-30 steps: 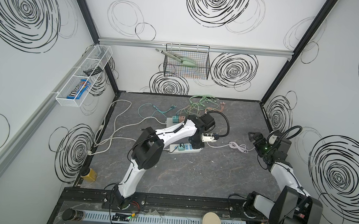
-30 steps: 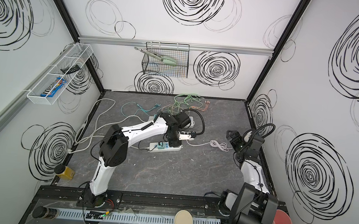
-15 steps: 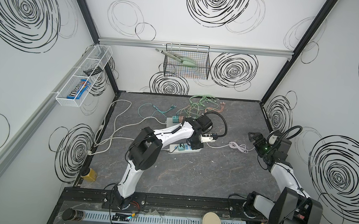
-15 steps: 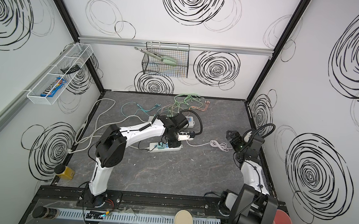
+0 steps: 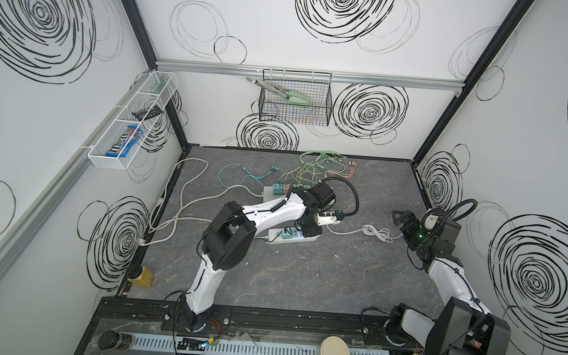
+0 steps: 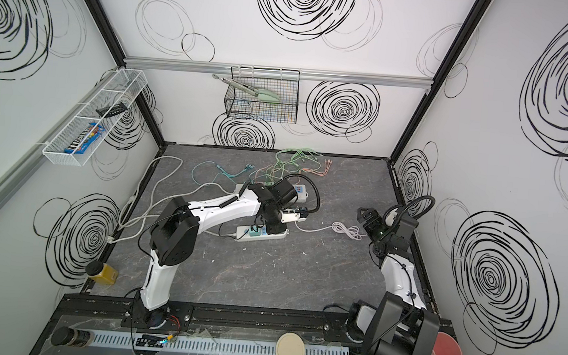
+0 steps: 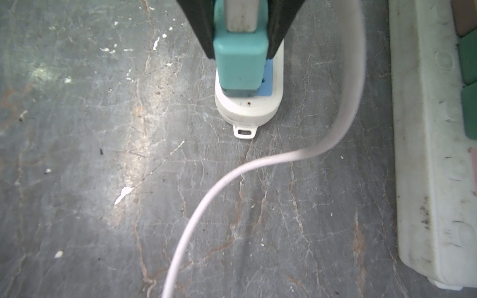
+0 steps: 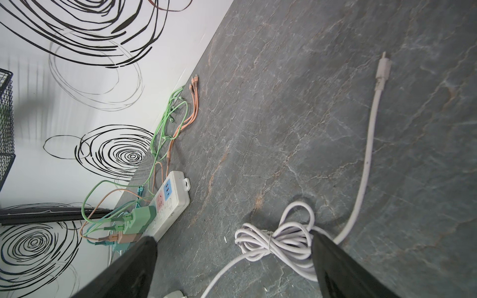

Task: Insert plugs into power strip
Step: Insert the plug into the socket.

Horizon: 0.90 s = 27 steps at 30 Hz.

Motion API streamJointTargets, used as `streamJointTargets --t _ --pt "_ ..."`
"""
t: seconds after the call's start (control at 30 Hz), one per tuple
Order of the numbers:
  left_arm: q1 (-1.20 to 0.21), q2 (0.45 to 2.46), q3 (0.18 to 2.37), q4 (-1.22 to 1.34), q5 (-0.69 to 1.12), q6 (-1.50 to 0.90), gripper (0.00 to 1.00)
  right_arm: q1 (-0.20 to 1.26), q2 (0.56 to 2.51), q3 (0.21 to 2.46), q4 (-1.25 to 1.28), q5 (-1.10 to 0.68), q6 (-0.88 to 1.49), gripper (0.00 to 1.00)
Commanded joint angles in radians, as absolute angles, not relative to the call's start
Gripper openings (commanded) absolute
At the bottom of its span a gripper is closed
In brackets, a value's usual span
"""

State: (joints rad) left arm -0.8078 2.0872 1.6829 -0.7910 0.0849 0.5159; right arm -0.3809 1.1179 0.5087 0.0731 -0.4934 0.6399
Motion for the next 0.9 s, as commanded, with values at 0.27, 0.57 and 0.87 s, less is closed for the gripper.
streamJointTargets --t 0.27,0.57,0.87 --pt "-0.897 2.283 1.902 -0.833 0.092 0.586 0.00 -0.380 1.039 0.546 0.008 -0.496 0.595 0.97" --pt "-0.945 2.275 1.933 -0.898 0.143 0.625 0.00 -0.377 1.038 0.545 0.002 -0.529 0.586 0.97" --pt "-0.920 2.198 1.932 -0.827 0.048 0.554 0.43 -0.352 1.052 0.548 0.006 -0.540 0.581 0.97"
